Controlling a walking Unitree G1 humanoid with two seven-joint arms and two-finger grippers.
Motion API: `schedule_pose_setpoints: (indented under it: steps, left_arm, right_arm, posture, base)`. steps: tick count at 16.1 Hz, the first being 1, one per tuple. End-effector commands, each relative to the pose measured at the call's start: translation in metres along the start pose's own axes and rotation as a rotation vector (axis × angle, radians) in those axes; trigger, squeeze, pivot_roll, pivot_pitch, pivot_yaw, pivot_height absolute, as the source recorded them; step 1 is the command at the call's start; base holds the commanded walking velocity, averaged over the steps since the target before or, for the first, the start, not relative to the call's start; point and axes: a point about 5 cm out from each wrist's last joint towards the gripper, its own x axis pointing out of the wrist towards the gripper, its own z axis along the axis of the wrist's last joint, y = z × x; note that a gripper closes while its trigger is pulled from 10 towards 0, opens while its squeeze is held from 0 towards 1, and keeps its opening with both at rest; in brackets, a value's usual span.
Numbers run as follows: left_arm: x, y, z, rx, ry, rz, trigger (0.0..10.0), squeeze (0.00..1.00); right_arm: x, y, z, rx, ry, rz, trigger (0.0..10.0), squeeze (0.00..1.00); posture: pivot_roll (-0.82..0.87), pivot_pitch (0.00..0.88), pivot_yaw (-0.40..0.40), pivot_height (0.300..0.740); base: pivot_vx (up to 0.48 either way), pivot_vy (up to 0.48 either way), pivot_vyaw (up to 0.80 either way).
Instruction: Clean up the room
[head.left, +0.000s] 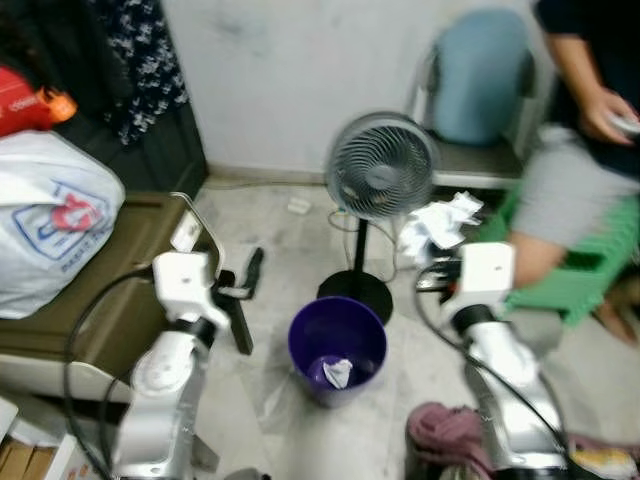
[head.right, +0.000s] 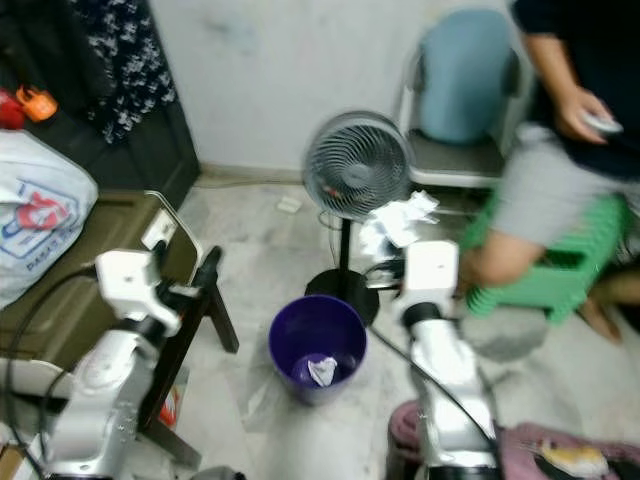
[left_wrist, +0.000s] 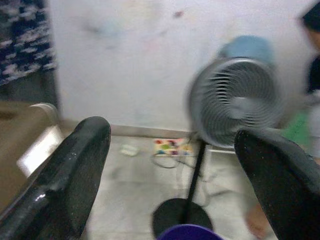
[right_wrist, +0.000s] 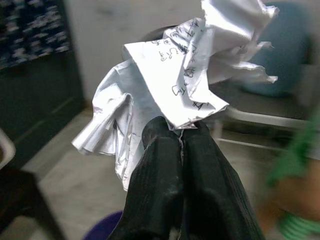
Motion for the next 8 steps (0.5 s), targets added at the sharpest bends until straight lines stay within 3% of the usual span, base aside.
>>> schedule_pose_setpoints:
  steps: [1,6,8]
  left_arm:
    - [0.0025,-0.0029,0.0007,0.003,0.0,-0.005,10.0,0.0]
    - [0.0033,-0.0018,0.0008,0.013,0.001,0.003,10.0,0.0]
    - [0.0036,-0.0019,0.001,0.017,-0.001,-0.003,10.0,0.0]
  right_arm:
    - [0.0001,-0.0056,0.0027,-0.009,-0.011,-0.009,10.0,0.0]
    - [0.0014,-0.0048,0.0026,-0.007,-0.012,-0.007,10.0,0.0]
    - [0.002,-0.0041,0.0023,-0.009,-0.01,-0.004,10.0,0.0]
  posture:
    - [-0.17,0.0,0.012,0.74]
    - [-0.17,0.0,0.014,0.74]
    - [-0.17,0.0,0.013,0.74]
  base:
    - [0.277,0.0,0.0]
    - [0.0,0.0,0.0]
    - [0.0,0.0,0.62]
